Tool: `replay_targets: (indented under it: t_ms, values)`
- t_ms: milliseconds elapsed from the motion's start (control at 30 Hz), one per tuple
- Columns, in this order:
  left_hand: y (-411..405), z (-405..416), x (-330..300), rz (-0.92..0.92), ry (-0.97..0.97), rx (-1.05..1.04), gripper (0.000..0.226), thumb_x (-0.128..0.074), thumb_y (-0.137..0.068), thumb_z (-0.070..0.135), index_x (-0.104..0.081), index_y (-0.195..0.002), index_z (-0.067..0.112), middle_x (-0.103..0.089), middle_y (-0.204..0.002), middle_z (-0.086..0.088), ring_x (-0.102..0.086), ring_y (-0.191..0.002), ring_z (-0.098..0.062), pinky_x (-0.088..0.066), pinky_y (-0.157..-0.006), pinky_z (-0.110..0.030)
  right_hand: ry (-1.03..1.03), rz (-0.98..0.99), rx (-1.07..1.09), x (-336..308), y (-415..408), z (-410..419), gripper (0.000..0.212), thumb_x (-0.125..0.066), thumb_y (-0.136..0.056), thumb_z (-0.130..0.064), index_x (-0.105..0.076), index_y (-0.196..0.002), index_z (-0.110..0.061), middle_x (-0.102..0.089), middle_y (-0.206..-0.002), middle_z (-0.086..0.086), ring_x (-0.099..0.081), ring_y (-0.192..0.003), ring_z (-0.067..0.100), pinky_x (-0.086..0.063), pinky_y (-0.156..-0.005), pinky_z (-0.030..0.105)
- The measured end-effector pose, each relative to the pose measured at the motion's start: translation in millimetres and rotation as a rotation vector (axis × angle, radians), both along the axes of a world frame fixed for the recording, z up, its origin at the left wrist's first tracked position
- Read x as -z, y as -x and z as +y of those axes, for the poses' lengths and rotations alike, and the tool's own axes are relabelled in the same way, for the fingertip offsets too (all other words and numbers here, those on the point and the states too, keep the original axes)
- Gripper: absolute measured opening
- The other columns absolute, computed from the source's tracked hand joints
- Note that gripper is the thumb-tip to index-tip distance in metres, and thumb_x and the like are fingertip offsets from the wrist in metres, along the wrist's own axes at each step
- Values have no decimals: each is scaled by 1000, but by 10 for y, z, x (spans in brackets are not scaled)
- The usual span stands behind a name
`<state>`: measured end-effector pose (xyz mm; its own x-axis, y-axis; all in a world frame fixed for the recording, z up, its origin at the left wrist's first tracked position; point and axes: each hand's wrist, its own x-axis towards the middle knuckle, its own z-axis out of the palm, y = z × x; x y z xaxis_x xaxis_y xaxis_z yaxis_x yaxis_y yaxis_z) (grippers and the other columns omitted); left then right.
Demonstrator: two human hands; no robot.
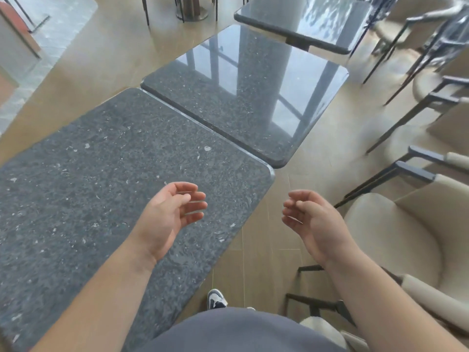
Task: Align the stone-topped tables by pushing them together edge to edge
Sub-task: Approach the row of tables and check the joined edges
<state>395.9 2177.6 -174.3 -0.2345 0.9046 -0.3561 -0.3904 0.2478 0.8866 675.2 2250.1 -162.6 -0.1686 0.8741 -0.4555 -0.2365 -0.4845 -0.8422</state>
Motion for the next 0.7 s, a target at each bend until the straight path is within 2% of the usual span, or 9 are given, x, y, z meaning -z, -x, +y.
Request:
replay_targets:
  t_ms: [367,700]
  values:
    - [-487,-770,-2,82,45,-25,28,-54,-84,17,-67,-108,10,-73,-99,-12,-71,-92,-26,-58,-77,-36,48,-21,5,203,-373,-579,28,-40,-93,5,-63,-98,-10,-67,-75,3,-63,-70,17,-54,-72,33]
    - [55,-1605,-241,82,-59,8,26,-53,-86,16,-69,-106,12,-72,-99,-14,-70,-91,-27,-57,-78,-38,-55,-24,77,53,-21,-1476,28,-39,-95,6,-63,-98,-9,-67,-74,3,-63,-71,17,-55,-73,34]
